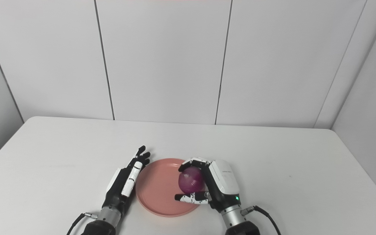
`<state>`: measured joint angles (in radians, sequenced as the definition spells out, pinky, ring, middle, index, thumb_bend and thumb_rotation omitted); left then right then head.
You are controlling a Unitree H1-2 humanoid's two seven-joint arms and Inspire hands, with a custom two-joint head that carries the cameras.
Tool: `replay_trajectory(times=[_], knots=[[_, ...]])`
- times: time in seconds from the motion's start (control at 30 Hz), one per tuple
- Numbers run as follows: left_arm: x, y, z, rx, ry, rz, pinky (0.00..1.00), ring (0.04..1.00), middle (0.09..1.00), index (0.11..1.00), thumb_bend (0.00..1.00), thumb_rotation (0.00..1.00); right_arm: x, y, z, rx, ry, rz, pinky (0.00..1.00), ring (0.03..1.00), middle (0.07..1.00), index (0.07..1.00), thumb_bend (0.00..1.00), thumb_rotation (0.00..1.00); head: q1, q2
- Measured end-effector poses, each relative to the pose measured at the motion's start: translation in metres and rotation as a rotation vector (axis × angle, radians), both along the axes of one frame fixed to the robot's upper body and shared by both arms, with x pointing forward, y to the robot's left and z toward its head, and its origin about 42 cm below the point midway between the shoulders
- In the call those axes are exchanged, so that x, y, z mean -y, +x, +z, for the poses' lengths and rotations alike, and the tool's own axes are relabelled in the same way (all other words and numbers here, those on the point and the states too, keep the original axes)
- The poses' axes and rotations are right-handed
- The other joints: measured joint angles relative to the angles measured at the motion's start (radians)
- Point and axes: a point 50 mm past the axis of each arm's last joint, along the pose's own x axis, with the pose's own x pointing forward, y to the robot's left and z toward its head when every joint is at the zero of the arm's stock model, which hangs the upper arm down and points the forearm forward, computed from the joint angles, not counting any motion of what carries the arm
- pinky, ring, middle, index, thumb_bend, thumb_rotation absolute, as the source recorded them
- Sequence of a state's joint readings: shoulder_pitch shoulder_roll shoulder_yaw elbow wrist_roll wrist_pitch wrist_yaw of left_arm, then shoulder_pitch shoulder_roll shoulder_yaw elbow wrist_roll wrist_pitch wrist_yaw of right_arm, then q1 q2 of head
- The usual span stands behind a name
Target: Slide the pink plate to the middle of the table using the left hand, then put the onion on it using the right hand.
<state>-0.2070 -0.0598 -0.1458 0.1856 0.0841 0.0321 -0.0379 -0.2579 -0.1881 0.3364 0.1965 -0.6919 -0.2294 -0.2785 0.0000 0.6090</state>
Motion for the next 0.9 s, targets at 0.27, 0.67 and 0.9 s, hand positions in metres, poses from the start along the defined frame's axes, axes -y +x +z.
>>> replay_trajectory(times=[0.27,0.67,0.9], knots=[[0.001,0.000,0.000,0.004,-0.005,0.000,0.94,0.944,0.952,0.960,0.54,1.00,-0.003,0.000,0.000,-0.004,-0.003,0.004,0.40,0.409,0.484,0.538,0.51,0.00,0.003,-0.006],[0.003,0.000,-0.001,0.006,-0.007,-0.002,0.93,0.938,0.950,0.949,0.53,1.00,-0.015,0.000,-0.002,-0.132,0.079,0.091,0.47,0.448,0.490,0.517,0.51,0.00,0.011,-0.009],[0.004,0.000,-0.002,0.008,-0.010,-0.002,0.93,0.939,0.947,0.943,0.54,1.00,-0.019,-0.002,-0.003,-0.168,0.091,0.127,0.51,0.555,0.501,0.510,0.52,0.00,0.018,-0.009]])
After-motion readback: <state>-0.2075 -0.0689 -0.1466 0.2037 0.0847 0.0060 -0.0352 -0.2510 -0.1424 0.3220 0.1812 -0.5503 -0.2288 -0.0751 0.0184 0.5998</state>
